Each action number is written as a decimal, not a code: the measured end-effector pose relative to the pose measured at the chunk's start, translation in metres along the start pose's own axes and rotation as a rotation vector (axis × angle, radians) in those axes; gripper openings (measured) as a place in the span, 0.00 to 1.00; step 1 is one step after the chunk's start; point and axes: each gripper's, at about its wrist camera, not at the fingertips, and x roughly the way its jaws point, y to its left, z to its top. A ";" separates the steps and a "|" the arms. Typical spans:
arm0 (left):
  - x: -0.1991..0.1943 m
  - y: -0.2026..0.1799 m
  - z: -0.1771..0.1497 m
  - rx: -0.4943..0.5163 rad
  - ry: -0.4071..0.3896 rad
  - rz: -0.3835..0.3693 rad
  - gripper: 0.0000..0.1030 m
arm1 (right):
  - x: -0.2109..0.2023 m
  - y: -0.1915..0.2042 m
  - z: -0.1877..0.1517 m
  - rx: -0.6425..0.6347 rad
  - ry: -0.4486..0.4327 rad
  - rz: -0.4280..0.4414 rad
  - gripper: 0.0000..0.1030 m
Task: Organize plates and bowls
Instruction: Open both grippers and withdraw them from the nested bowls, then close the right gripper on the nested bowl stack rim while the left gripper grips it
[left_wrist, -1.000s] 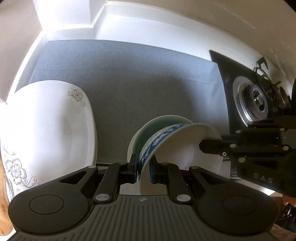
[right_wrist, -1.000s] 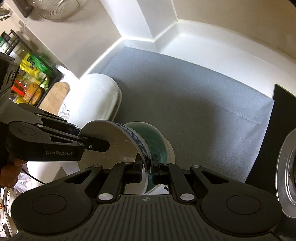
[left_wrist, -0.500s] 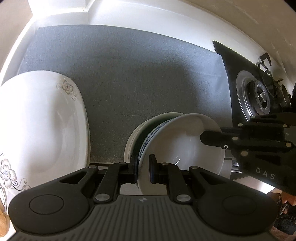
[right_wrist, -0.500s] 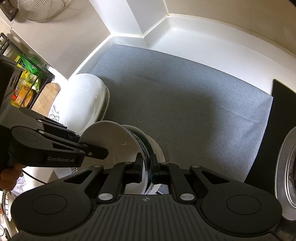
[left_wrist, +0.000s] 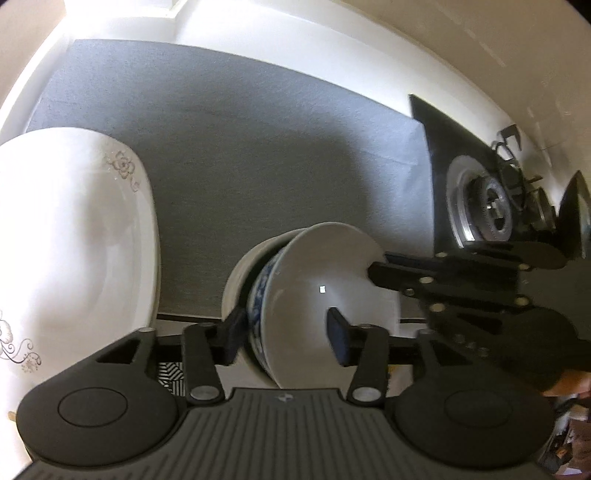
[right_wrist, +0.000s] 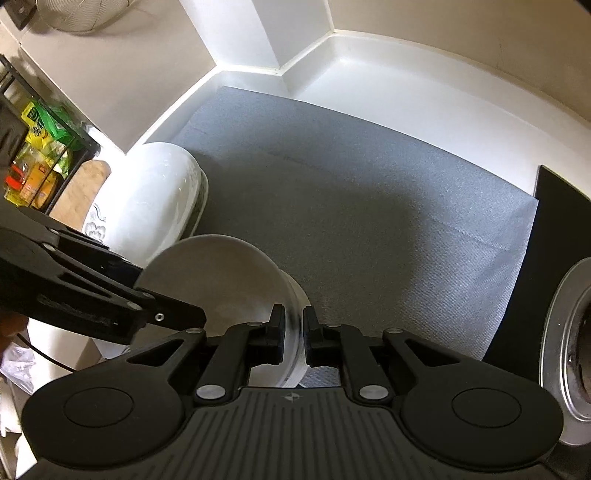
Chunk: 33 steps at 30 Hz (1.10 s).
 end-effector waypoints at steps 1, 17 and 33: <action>-0.004 -0.002 0.000 0.010 -0.015 0.004 0.75 | 0.000 0.000 -0.001 -0.003 -0.001 -0.001 0.12; -0.016 0.011 -0.022 -0.010 -0.140 0.099 0.93 | -0.020 -0.016 -0.017 0.094 -0.092 0.048 0.62; 0.009 0.010 -0.068 -0.150 -0.305 0.142 1.00 | -0.014 -0.015 -0.065 0.163 -0.120 0.035 0.75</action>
